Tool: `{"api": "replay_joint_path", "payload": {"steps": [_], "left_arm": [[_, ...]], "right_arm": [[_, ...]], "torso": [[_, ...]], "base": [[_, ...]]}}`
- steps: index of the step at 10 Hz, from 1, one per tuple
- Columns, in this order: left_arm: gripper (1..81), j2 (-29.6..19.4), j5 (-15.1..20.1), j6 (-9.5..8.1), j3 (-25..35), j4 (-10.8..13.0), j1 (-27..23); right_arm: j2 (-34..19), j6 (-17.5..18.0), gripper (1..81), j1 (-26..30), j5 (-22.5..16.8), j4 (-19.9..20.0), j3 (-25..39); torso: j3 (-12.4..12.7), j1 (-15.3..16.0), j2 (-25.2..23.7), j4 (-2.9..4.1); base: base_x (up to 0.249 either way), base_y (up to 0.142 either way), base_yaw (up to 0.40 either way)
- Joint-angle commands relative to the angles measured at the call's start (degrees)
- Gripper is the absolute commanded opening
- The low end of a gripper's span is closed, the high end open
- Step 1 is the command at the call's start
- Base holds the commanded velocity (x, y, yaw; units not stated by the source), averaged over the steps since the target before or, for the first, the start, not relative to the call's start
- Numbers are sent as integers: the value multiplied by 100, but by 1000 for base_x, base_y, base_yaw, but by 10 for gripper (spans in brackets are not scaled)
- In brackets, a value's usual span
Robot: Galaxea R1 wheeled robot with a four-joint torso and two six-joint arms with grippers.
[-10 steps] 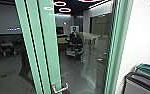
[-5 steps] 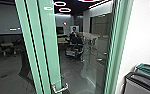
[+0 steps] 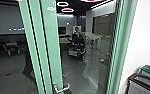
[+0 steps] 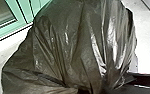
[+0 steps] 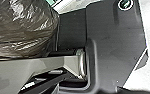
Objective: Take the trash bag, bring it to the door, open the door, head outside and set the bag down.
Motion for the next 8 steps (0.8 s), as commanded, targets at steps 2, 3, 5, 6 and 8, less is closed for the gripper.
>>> {"api": "replay_joint_path", "payload": {"steps": [2, 3, 5, 6, 8], "left_arm": [[10, -15, 355, -2, 51, 63, -301], [10, -15, 355, -2, 51, 63, -301], [10, -15, 355, -2, 51, 71, -301], [10, -24, 364, -2, 51, 72, -301], [10, -24, 355, -2, 51, 72, -301]], "right_arm": [[14, -36, 811, 296, -306, -84, 28], [14, -36, 811, 306, -306, -75, 28], [23, -36, 811, 306, -306, -75, 28], [23, -36, 811, 297, -306, -84, 28], [23, -36, 811, 297, -306, -75, 28]], "torso": [[0, 2, 0, 0], [0, 0, 0, 0], [0, 0, 0, 0], [0, 0, 0, 0], [0, 0, 0, 0]], "base": [[0, 0, 133], [0, 0, 139], [0, 0, 154], [0, 0, 172], [0, 0, 177]]}}
